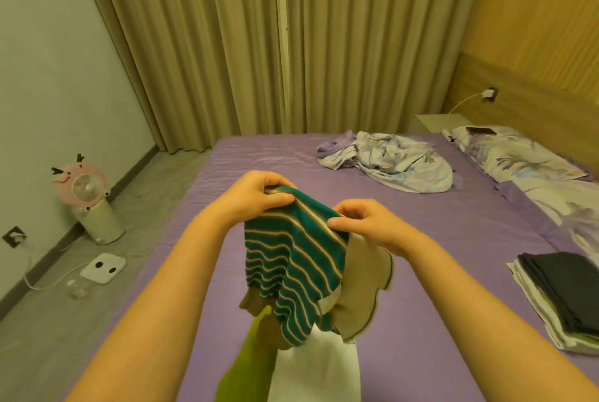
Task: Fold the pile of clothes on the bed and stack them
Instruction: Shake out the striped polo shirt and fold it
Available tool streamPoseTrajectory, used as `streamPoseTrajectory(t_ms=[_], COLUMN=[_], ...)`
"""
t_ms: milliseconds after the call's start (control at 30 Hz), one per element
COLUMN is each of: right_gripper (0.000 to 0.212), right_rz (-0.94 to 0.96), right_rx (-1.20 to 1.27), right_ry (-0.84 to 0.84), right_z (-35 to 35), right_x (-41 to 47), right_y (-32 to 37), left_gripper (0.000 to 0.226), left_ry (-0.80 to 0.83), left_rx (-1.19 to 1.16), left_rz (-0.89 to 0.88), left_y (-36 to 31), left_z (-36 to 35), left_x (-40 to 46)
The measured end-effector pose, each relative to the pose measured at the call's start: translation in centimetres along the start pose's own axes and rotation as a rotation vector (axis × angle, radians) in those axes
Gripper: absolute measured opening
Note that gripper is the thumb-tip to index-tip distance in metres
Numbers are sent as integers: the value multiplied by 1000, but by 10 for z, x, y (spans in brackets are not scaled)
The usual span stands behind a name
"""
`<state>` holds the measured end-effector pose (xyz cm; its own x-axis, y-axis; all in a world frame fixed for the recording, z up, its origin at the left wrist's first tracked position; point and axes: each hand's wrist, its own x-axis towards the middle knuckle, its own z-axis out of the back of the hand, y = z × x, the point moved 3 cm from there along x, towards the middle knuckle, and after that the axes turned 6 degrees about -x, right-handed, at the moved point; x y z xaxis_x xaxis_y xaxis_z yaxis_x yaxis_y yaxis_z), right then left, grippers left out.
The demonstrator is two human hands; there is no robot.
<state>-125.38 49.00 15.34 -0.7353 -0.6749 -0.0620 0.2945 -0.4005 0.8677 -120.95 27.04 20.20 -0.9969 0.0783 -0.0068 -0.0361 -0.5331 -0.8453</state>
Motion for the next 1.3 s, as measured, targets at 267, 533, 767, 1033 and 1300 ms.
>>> streamPoseTrajectory(t_ms=[267,533,767,1033,1300], right_gripper=[9,9,10,23,36], right_rz=[43,118,126,73,9], right_rx=[-52,44,116,120,244], right_ry=[-143,-335,-300,-252,-263], right_z=[104,166,195,198,215], right_x=[-87,-154,-201,-228,-272], right_y=[7,-3,-8,-6,-51], left_gripper=[7,12,22,33,32], left_ry=[-150,-130,-89,-110,-403], left_rx=[62,-1,-58,-303,-584], left_rz=[-66,-92,-75,-37,122], left_y=[-99,-161,-192,-224,-222], left_z=[-28,-141,-205,-264,-212], left_x=[-21,-25,-26,-25,-28])
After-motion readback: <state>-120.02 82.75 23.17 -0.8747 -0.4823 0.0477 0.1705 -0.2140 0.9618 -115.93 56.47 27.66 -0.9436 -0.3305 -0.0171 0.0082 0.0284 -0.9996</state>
